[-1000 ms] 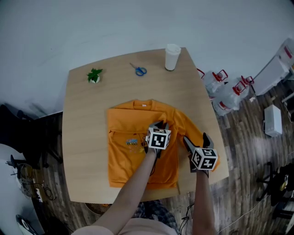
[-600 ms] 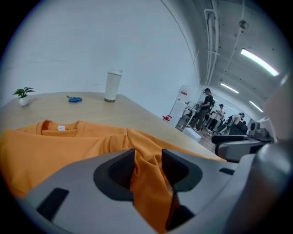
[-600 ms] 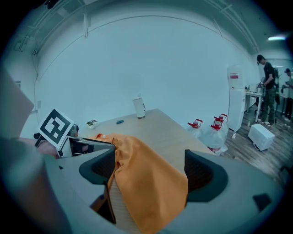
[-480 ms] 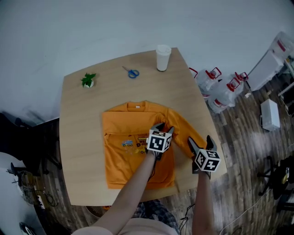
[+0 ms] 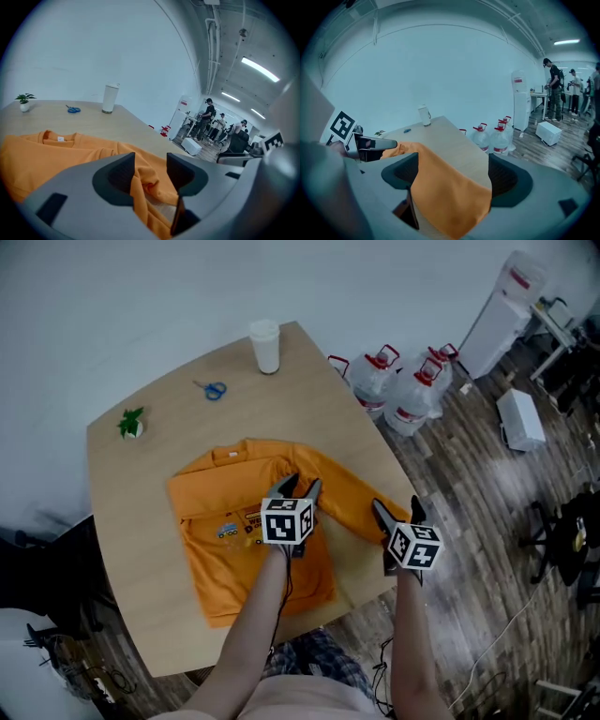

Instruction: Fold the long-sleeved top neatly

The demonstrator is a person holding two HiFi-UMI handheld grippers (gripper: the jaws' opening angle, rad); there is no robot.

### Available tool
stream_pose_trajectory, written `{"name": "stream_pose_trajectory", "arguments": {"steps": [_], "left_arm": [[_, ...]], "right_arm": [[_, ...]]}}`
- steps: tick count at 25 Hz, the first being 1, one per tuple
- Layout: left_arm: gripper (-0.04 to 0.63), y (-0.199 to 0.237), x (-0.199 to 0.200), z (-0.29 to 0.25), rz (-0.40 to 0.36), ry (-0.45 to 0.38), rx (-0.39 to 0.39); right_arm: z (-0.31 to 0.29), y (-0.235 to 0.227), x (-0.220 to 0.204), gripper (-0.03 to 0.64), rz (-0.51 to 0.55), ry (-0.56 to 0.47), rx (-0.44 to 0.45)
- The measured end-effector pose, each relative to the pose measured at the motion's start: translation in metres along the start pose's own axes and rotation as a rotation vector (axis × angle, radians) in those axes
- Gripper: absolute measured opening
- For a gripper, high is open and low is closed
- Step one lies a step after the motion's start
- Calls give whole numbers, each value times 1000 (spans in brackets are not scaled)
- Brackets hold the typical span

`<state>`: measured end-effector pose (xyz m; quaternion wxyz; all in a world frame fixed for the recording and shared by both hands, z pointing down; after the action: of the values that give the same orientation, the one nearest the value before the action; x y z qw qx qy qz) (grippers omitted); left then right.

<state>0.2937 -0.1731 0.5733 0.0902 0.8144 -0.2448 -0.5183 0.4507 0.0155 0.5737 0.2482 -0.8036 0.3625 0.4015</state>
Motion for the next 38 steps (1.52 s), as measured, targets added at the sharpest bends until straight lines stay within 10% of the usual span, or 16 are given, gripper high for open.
{"name": "stream_pose_trajectory", "arguments": {"steps": [14,27,38], "left_arm": [[233,-101,-45,-47,-52,122,-199],[245,-113,-62,-43,-51,153,-209],[245,-105,-63,-34,-38,149,-189]], "right_arm": [[42,-65,-62,380,-97,98,-152],[34,-72,-96,299,-106,216,-203],[24,-60,-108,74,-170,280,-152]]}}
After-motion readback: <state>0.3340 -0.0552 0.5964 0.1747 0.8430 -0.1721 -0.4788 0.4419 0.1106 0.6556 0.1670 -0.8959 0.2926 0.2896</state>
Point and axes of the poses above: the fingertips, and each gripper's own axes: z backward along the fingers, y to its left, x out of its top, the point moved 5 cm from there along z, backward along the fingers, and after that the axes turned 12 degrees about -x, right-handed, at the moved point
